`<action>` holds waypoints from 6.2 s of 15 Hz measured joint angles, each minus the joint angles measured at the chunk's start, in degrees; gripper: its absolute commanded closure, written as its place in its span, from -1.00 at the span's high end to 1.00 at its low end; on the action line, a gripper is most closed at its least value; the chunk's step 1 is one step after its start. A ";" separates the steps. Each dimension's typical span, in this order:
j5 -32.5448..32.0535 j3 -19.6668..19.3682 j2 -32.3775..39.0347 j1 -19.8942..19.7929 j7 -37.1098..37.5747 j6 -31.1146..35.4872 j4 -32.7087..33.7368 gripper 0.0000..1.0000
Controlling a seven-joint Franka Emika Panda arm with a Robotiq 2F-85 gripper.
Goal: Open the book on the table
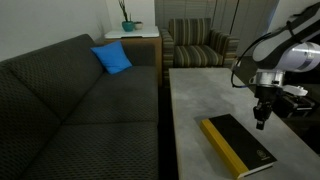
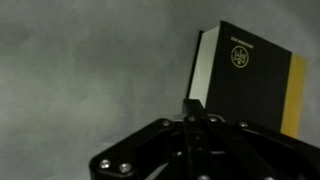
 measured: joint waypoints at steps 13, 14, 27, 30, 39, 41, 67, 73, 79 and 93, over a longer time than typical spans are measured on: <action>-0.47 3.61 0.17 -3.81 9.37 3.78 -5.43 -1.00; -0.28 4.06 0.17 -4.18 9.36 3.76 -5.69 -1.00; 1.67 6.32 0.17 -6.15 7.75 3.66 -7.26 -1.00; 1.67 6.33 0.17 -6.15 7.10 3.68 -7.27 -1.00; 1.65 6.47 0.14 -6.26 6.01 3.75 -7.28 -0.98; 1.65 6.68 0.13 -6.29 5.95 3.74 -7.28 -0.98; 6.19 6.87 0.19 -9.44 14.39 12.34 -12.76 -1.00; 8.36 8.64 0.18 -11.10 11.75 8.73 -13.30 -1.00; 10.59 9.17 0.11 -12.55 10.06 7.58 -13.27 -1.00; 22.48 10.02 -0.11 -14.29 -1.58 -4.32 -11.41 -1.00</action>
